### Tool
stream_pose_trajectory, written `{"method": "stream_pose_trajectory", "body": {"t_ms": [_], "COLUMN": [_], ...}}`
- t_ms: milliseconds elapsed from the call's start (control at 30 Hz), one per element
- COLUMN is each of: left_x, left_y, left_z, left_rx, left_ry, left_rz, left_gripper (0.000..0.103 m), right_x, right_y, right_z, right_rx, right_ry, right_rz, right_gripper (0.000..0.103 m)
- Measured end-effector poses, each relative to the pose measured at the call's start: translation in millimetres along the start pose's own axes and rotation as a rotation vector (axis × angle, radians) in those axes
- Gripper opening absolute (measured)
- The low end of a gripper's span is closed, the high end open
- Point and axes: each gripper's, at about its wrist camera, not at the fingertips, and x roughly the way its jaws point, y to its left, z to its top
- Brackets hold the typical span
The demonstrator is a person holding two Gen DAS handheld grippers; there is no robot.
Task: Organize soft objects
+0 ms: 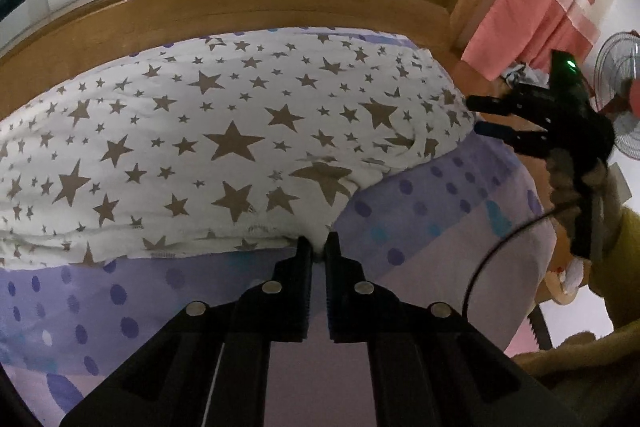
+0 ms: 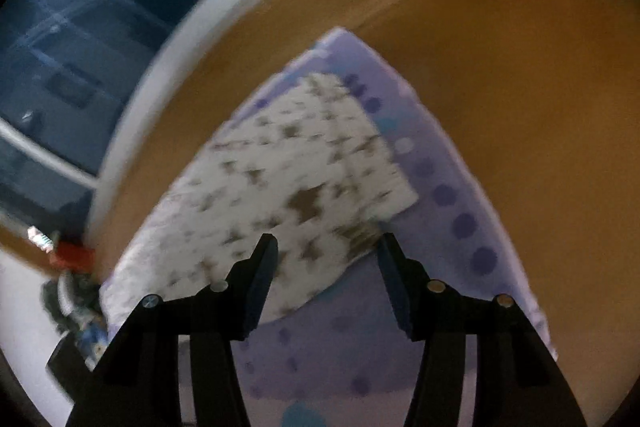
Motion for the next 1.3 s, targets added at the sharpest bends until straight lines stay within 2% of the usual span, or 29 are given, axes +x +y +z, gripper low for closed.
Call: {"method": "stream_pose_trajectory", "body": {"t_ms": [33, 100, 167, 267, 367, 467, 533, 567, 667, 767, 867, 967, 1100, 1200, 1300], "left_x": [1.6, 3.6, 3.9, 6.9, 6.4, -5.3, -10.4, -12.1, -9.0, 8.1, 19.6, 21.5, 12.5, -0.2, -15.0], "left_y": [-0.6, -1.1, -1.8, -3.1, -7.6, -13.9, -15.5, -15.8, -13.8, -4.8, 2.3, 2.6, 1.8, 9.4, 21.1], "left_z": [-0.3, -1.8, -4.2, -11.7, -19.0, -16.6, -5.9, 0.5, 21.6, 31.6, 27.3, 19.0, 10.7, -2.2, -17.7], "left_rx": [0.002, 0.002, 0.006, 0.01, 0.022, 0.029, 0.041, 0.048, 0.045, 0.009, -0.016, -0.02, 0.016, 0.011, -0.015], "left_ry": [0.007, 0.021, 0.035, 0.073, 0.092, 0.06, 0.028, 0.013, -0.021, -0.005, 0.024, 0.021, 0.033, 0.045, 0.048], "left_rz": [0.002, 0.006, 0.007, -0.009, -0.02, -0.033, -0.011, 0.003, 0.034, 0.03, 0.017, 0.008, 0.015, 0.02, 0.014], "left_gripper": [0.005, 0.004, 0.004, 0.0, 0.0, 0.0, 0.0, 0.003, 0.016, 0.017, 0.018, 0.02, 0.023, 0.028, 0.028], "right_x": [2.4, 4.0, 3.0, 5.5, 10.2, 8.6, -1.6, -10.5, -30.4, -26.2, -18.7, 8.9, 15.4, 3.8, -12.4], "right_y": [1.1, 3.2, 5.1, 4.9, 17.3, 33.8, 33.3, 37.1, 52.0, 63.6, 73.7, 71.4, 53.4, 53.2, 69.4], "right_z": [2.1, 4.9, 6.2, 5.9, 3.9, 0.0, -1.6, -4.7, -13.8, -17.7, -23.2, -25.7, -22.7, -25.3, -40.1], "right_rx": [0.006, 0.003, -0.012, -0.054, -0.157, -0.242, -0.247, -0.264, -0.342, -0.408, -0.464, -0.457, -0.34, -0.298, -0.326], "right_ry": [-0.015, -0.039, -0.056, -0.06, -0.078, -0.071, -0.081, -0.11, -0.197, -0.197, -0.187, -0.1, -0.055, -0.061, -0.087], "right_rz": [-0.004, -0.031, -0.076, -0.121, -0.167, -0.199, -0.185, -0.193, -0.238, -0.214, -0.192, -0.209, -0.163, -0.173, -0.251], "right_gripper": [0.05, 0.019, 0.018, 0.017, 0.018, 0.02, 0.025, 0.029, 0.03, 0.04, 0.04, 0.041, 0.04, 0.04, 0.041]}}
